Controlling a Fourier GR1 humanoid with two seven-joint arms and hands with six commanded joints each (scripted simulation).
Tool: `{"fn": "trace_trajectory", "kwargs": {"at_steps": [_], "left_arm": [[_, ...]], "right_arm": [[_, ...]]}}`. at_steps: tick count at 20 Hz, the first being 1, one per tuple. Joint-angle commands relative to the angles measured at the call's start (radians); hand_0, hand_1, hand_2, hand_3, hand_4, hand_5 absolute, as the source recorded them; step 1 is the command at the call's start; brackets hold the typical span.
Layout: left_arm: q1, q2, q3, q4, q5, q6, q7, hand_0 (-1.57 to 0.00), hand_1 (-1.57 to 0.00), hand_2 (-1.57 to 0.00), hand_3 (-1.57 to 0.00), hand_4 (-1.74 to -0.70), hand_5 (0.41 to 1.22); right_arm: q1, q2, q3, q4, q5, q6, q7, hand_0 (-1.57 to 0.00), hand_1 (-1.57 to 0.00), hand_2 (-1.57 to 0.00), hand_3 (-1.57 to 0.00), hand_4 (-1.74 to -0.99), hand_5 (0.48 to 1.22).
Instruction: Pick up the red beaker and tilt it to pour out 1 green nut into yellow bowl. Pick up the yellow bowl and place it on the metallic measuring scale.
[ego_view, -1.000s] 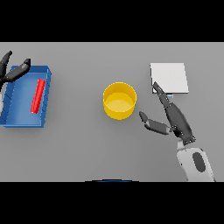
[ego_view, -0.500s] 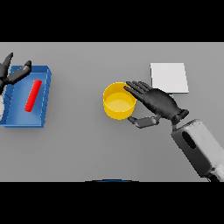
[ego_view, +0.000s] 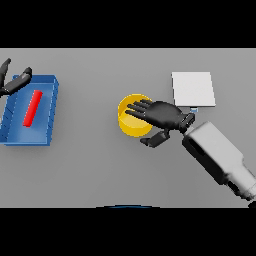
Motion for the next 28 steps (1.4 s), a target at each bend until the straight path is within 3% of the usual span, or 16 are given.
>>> {"fn": "trace_trajectory", "kwargs": {"at_steps": [1,9,11,14,15,16,17,18,21,24,28], "left_arm": [[0.0,-0.002,-0.001,0.006,0.001,-0.003,-0.005,0.0,0.0,0.0,0.0,-0.81,0.696],[-0.004,0.0,-0.002,0.029,-0.006,-0.01,-0.021,0.0,0.0,0.0,0.0,-0.8,0.703],[0.0,0.006,-0.007,0.02,-0.015,-0.009,-0.018,0.0,0.0,0.0,0.0,-0.79,0.708],[-0.003,0.001,-0.013,0.028,-0.017,-0.014,-0.022,0.0,0.0,0.0,0.0,-0.79,0.714],[-0.008,0.007,-0.011,0.036,-0.02,-0.017,-0.029,0.0,0.0,0.0,0.0,-0.79,0.712],[-0.014,-0.004,-0.015,0.043,-0.024,-0.009,-0.032,0.0,0.0,0.0,0.0,-0.79,0.711],[-0.011,-0.001,-0.013,0.038,-0.023,-0.008,-0.032,0.0,0.0,0.0,0.0,-0.79,0.71],[-0.004,0.009,-0.005,0.027,-0.014,-0.014,-0.038,0.0,0.0,0.0,0.0,-0.79,0.71],[-0.015,0.0,-0.011,0.039,-0.019,-0.012,-0.034,0.0,0.0,0.0,0.0,-0.79,0.707],[-0.019,0.004,-0.014,0.039,-0.022,-0.017,-0.018,0.0,0.0,0.0,0.0,-0.78,0.711],[-0.004,0.005,-0.012,0.019,-0.014,-0.018,-0.027,0.0,0.0,0.0,0.0,-0.79,0.707]], "right_arm": [[-0.011,0.005,0.013,0.023,0.009,0.006,-0.007,0.0,0.0,0.0,0.0,-1.161,0.658],[-0.115,0.058,0.079,0.185,0.052,0.068,-0.001,0.0,0.0,0.0,0.0,-1.184,0.676],[-0.114,0.055,0.086,0.187,0.05,0.085,-0.01,0.0,0.0,0.0,-0.01,-1.188,0.693],[-0.132,0.077,0.084,0.223,0.056,0.078,0.02,0.0,-0.01,-0.04,-0.08,-1.234,0.77],[-0.133,0.081,0.089,0.239,0.062,0.064,0.007,-0.05,-0.06,-0.09,-0.13,-1.261,0.809],[-0.136,0.084,0.093,0.241,0.061,0.064,-0.011,-0.19,-0.18,-0.19,-0.21,-1.309,0.891],[-0.135,0.084,0.094,0.247,0.065,0.049,-0.025,-0.45,-0.41,-0.35,-0.32,-1.363,0.957],[-0.131,0.076,0.093,0.237,0.063,0.051,-0.028,-0.68,-0.64,-0.59,-0.57,-1.435,1.01],[-0.141,0.071,0.093,0.228,0.054,0.072,-0.035,-1.11,-1.09,-1.07,-0.88,-1.578,1.113],[-0.13,0.059,0.092,0.207,0.036,0.09,-0.03,-1.34,-1.33,-1.25,-1.07,-1.658,1.166],[-0.136,0.043,0.089,0.175,0.017,0.129,-0.015,-1.48,-1.47,-1.35,-1.19,-1.707,1.198]]}}
